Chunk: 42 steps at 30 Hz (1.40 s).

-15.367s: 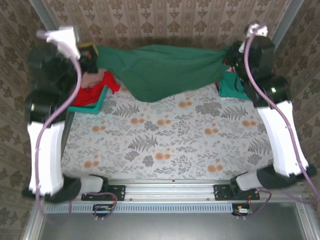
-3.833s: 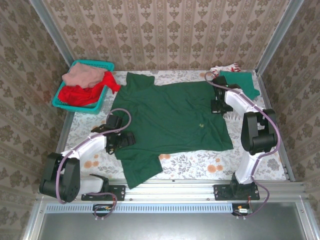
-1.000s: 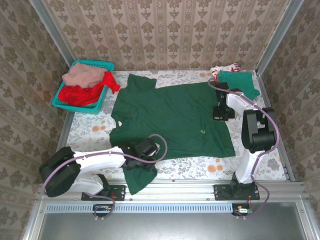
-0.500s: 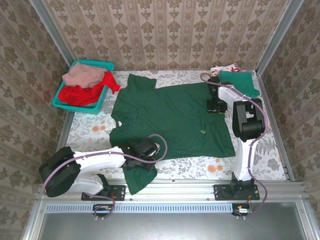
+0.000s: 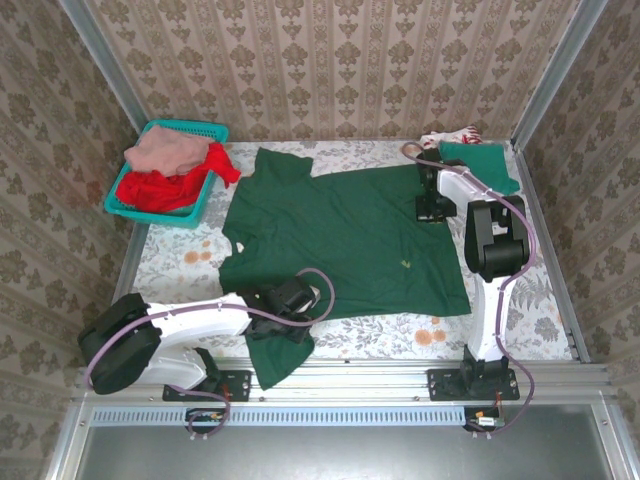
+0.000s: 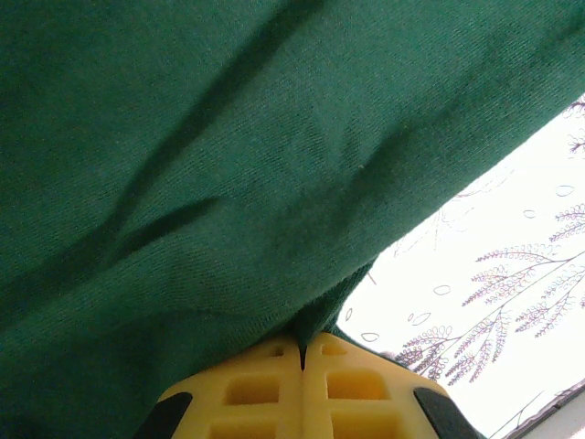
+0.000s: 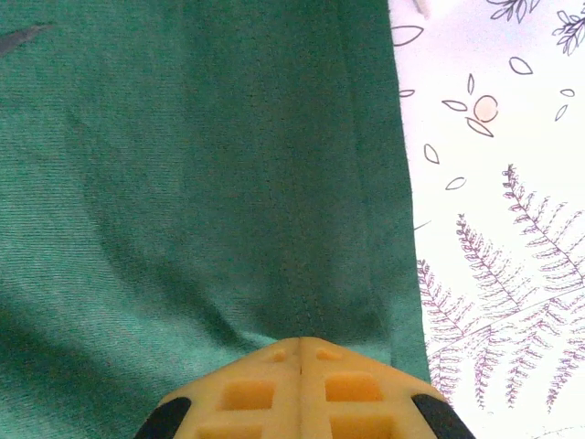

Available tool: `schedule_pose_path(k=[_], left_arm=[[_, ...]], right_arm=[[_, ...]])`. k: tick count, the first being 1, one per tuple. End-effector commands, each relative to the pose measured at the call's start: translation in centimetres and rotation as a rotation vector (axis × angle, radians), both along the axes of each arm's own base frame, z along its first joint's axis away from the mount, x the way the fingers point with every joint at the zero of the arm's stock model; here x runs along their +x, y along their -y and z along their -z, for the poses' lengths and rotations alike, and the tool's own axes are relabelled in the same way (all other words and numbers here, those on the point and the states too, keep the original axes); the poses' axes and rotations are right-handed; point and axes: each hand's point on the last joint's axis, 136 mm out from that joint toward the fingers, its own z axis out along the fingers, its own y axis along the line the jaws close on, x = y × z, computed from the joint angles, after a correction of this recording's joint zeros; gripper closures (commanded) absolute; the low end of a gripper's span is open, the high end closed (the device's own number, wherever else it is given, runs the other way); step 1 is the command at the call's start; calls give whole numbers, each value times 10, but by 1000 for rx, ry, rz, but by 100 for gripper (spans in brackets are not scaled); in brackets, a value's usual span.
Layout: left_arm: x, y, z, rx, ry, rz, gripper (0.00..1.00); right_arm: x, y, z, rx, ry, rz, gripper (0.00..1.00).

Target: Fold and stack the t-shirts

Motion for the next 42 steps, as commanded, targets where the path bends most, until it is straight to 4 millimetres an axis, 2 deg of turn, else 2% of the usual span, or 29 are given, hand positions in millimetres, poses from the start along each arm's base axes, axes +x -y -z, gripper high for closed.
schedule_pose_path(k=[1,4,11,14,23,28,34,40,42], left_arm=[[-4,-15,9,54,-14,4,100],[-4,-14,9,54,-14,6,100],[-4,-13,9,52,-16,9,100],[-3,-14,9,54,-16,8,100],[-4,-14,10,56,-16,11,100],[-4,-14,10,58,-17,10,100],[-4,-13,10,58,-20,11,100],[-4,-13,11,59,-23,12,100],[-4,-13,11,57,-22,13,100]], right_arm=[[-6,13,-10,-37,-5,27,80],[-13,17,-3,-40,-27,37,66],[-14,25,12,-2,-59,62,62],[-12,21,13,25,-44,60,69],[-6,11,21,84,-45,44,69],[-5,10,26,87,-48,50,74],[-3,13,14,66,-19,52,84],[0,17,-4,41,27,46,99],[2,19,-10,35,43,40,100]])
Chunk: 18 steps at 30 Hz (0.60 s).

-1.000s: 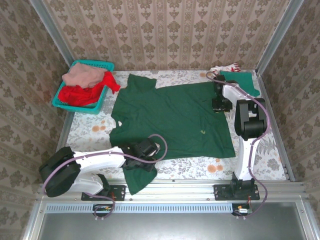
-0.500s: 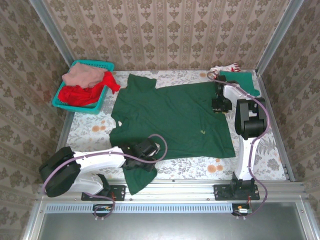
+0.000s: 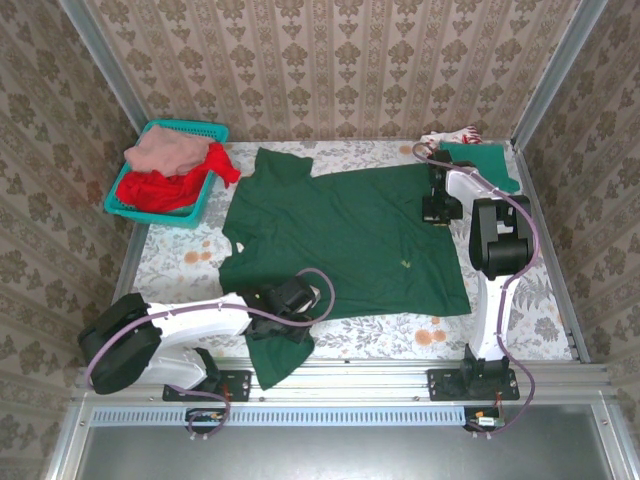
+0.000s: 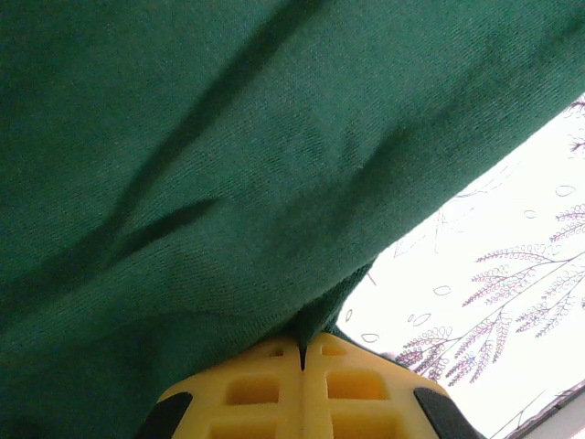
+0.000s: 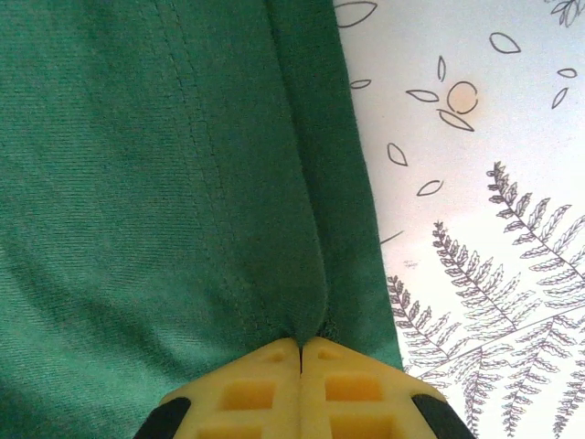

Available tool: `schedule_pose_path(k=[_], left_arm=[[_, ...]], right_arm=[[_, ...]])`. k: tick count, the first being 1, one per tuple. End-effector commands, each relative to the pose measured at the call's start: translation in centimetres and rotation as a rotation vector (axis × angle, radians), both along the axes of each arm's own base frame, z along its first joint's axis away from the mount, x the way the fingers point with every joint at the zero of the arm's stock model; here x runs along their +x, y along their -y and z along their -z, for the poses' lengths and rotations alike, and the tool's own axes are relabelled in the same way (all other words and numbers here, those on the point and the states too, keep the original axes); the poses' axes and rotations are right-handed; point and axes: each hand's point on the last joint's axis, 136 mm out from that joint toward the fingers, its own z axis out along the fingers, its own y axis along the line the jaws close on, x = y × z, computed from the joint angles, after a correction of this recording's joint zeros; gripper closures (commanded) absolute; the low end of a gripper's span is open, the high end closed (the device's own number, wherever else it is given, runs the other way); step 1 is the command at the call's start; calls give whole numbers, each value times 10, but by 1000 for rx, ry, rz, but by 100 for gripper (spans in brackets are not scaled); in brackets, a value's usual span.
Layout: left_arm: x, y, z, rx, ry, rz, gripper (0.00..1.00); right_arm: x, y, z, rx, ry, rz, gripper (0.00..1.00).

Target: Fold and stack the t-shirts

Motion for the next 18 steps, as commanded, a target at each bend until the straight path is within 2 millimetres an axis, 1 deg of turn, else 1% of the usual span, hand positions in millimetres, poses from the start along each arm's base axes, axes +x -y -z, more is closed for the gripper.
schedule_pose_path(k=[1,3,8,12,13,15,18], left_arm=[[-5,-13,11,57,-25,11,100],[-5,-13,11,57,-27,10,100],[-6,-14,12,61,-32,11,100],[-6,-14,13,62,-31,9,100],[-5,-13,13,61,-32,9,100],[-5,-13,14,64,-33,9,100],[-7,-13,15,69,-39,18,100]], right_arm=[[7,8,-25,-41,61,2,100],[16,12,-35,-52,85,-6,100],[45,20,-63,-62,157,-12,100],[63,21,-76,-50,199,-13,100],[69,21,-78,-43,211,-18,100],[74,18,-72,-24,195,-39,100],[71,26,-53,-65,132,-35,99]])
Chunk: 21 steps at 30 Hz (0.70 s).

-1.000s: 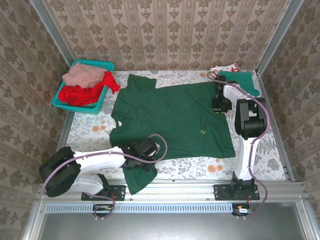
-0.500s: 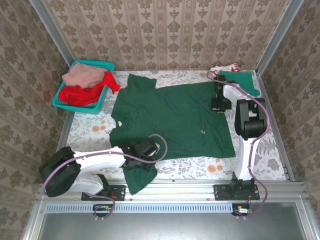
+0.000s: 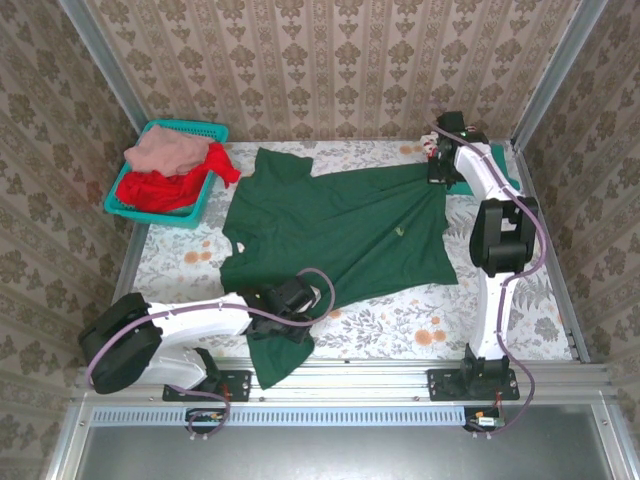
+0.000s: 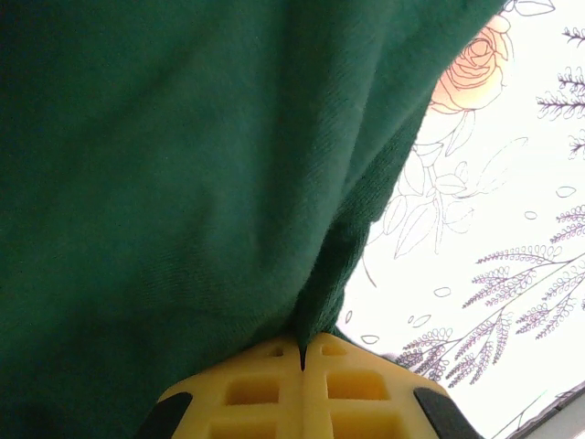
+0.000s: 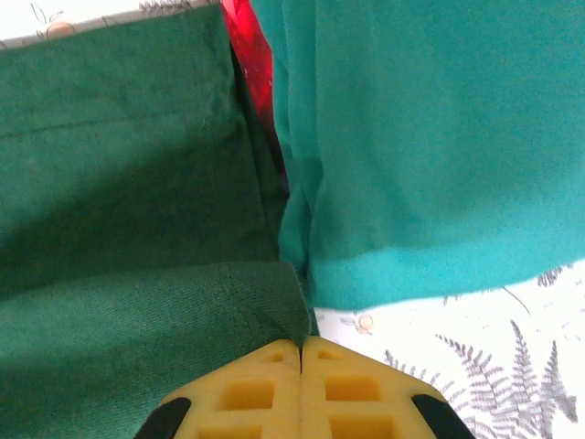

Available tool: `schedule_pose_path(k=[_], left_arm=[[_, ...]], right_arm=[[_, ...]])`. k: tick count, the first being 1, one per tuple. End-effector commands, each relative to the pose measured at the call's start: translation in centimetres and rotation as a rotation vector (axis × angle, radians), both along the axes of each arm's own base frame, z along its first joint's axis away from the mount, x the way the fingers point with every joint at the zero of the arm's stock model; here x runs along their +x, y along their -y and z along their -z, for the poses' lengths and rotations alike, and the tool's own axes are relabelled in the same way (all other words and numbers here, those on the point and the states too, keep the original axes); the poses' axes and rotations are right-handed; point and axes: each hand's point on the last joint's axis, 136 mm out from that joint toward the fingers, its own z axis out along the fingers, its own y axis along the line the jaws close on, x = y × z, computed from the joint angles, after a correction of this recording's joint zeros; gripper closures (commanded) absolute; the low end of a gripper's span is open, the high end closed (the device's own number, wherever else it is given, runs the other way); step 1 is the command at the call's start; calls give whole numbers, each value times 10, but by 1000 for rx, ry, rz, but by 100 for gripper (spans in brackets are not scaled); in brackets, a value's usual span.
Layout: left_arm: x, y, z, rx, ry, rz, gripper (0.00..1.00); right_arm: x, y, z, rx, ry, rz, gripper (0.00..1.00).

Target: Fold and stack the t-shirts

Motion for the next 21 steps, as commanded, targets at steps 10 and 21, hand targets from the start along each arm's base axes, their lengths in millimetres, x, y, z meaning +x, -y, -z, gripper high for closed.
schedule_pose_path(k=[10,21], left_arm=[[-18,-5,6,27,-34,80,100],[10,18,-58,-157,104,61,42]], right_arm=[[18,39,-2,-3,-10,0,81],[-134,-60,-31,136,-10,-13,45]])
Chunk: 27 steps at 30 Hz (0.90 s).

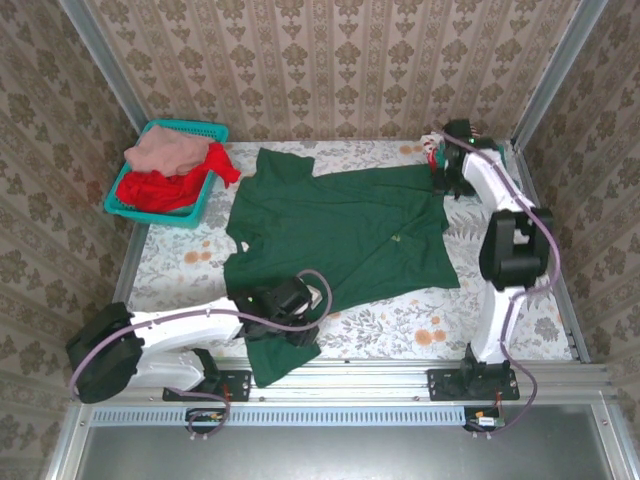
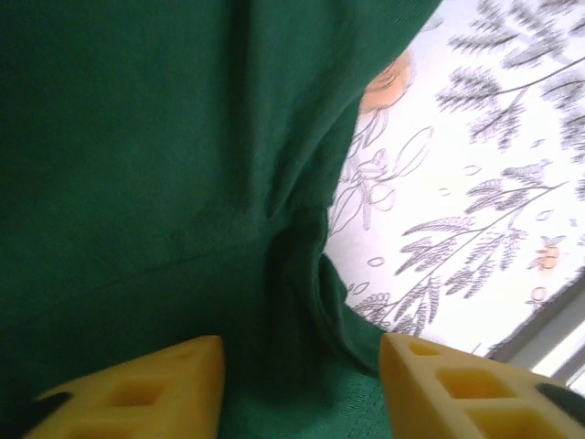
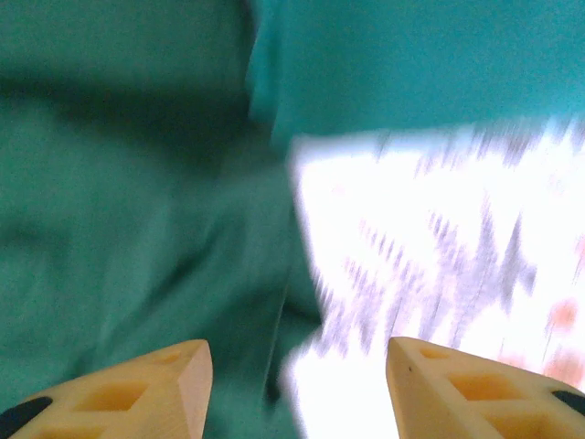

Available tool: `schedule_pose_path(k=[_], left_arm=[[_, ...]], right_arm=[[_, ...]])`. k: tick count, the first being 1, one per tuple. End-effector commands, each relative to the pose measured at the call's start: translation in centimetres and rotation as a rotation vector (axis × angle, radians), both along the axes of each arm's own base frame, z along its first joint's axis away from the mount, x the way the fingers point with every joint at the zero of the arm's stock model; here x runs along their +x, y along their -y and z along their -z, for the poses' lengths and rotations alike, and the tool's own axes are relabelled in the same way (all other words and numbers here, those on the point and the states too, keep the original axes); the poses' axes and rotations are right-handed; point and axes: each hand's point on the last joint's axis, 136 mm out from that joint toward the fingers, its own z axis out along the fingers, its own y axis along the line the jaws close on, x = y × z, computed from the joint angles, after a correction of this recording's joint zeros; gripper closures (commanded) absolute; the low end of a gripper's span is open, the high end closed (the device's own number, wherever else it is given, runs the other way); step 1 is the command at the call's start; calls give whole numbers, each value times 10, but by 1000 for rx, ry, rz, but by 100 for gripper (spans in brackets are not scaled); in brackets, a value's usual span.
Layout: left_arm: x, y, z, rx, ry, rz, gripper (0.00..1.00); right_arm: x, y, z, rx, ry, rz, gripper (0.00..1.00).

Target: Fold and stack the t-shirts

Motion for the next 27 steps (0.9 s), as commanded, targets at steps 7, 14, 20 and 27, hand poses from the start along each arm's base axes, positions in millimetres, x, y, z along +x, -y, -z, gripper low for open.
schedule_pose_path(k=[7,14,20,27], left_arm=[[124,-3,-103,-220,228,-286,16],[247,-47,-67,-30,146,-586,18],[351,-56,-29,-27,83,-705,18],[438,-59,21,-33,-12,-748,24]], right_arm=[[-123,-84,44,129,5,-1,46],[-154,-74,102,124,-178,99,48],[-195,-78,114,150,-221,128,45],[-201,-77,68,114,-130,104,45]])
